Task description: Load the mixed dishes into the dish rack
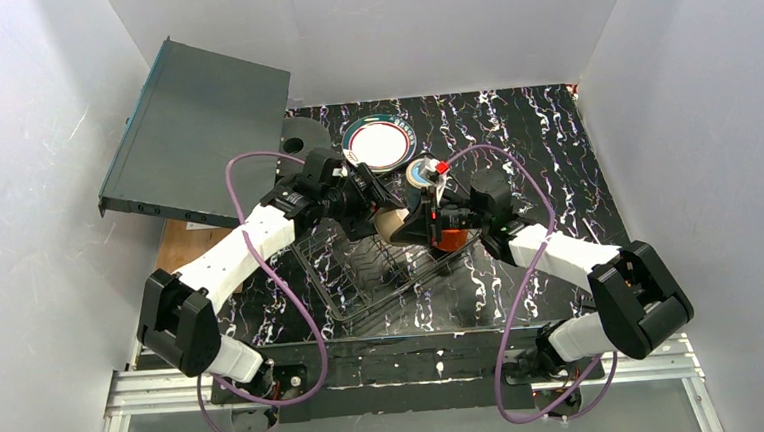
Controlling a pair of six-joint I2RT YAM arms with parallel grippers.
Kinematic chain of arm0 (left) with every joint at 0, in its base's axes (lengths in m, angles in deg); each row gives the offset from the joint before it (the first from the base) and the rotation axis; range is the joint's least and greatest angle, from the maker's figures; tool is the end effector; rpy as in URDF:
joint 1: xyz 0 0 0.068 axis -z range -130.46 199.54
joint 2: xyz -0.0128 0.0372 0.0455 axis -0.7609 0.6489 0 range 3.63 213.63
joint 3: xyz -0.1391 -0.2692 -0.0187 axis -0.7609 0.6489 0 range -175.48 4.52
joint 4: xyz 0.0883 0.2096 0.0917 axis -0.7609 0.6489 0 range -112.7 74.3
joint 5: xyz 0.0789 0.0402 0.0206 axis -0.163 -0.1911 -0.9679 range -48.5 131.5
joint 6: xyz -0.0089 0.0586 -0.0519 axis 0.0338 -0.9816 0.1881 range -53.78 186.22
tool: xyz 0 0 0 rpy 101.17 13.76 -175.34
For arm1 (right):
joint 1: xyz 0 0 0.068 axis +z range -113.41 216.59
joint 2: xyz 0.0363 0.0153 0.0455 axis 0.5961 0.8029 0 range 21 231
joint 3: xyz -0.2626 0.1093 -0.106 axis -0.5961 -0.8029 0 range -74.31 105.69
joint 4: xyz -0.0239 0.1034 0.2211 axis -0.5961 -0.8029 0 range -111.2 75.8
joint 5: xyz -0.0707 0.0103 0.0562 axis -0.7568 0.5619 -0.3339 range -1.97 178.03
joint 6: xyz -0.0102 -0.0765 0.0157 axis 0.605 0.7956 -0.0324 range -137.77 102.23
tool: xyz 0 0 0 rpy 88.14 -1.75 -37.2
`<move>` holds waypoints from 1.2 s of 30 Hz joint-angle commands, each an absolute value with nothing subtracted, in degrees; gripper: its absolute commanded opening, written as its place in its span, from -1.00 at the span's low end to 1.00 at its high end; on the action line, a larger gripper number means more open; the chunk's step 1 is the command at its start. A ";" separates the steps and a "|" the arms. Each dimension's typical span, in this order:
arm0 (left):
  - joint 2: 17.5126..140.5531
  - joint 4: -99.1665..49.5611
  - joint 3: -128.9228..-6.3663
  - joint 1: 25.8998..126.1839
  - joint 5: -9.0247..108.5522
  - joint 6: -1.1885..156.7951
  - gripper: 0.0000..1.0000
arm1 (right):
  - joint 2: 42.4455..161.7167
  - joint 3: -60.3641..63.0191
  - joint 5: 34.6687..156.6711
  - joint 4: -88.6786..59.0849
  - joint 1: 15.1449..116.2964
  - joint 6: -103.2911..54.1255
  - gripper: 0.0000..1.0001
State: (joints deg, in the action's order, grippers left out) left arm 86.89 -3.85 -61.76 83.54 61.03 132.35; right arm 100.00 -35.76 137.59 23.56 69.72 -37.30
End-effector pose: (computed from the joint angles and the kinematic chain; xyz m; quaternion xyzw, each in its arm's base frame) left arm 0.2627 -0.2045 0.3175 -0.1686 0.8645 -0.4410 0.1723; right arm 0.2176 0.2034 0.2962 -0.3650 0.6180 0.5498 0.4272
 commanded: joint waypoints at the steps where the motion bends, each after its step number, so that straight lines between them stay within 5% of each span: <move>1: 86.84 -1.04 -64.16 84.08 61.81 129.79 0.43 | 96.85 -33.96 139.18 26.66 69.73 -32.98 -0.97; 12: 85.12 -1.60 -63.67 84.35 58.98 128.35 -0.13 | 97.10 -33.37 138.45 23.97 69.73 -30.95 -0.97; 21: 85.90 -3.30 -64.20 84.35 59.96 127.03 -1.00 | 98.28 -31.65 136.51 17.02 69.82 -24.58 -0.97; 29: 86.84 -1.87 -64.97 84.52 58.27 127.11 -1.00 | 99.42 -31.65 135.87 17.71 69.81 -24.37 -0.70; 36: 89.00 -0.99 -66.50 84.76 57.41 124.14 -1.00 | 100.06 -32.75 134.75 19.43 69.82 -25.46 -0.26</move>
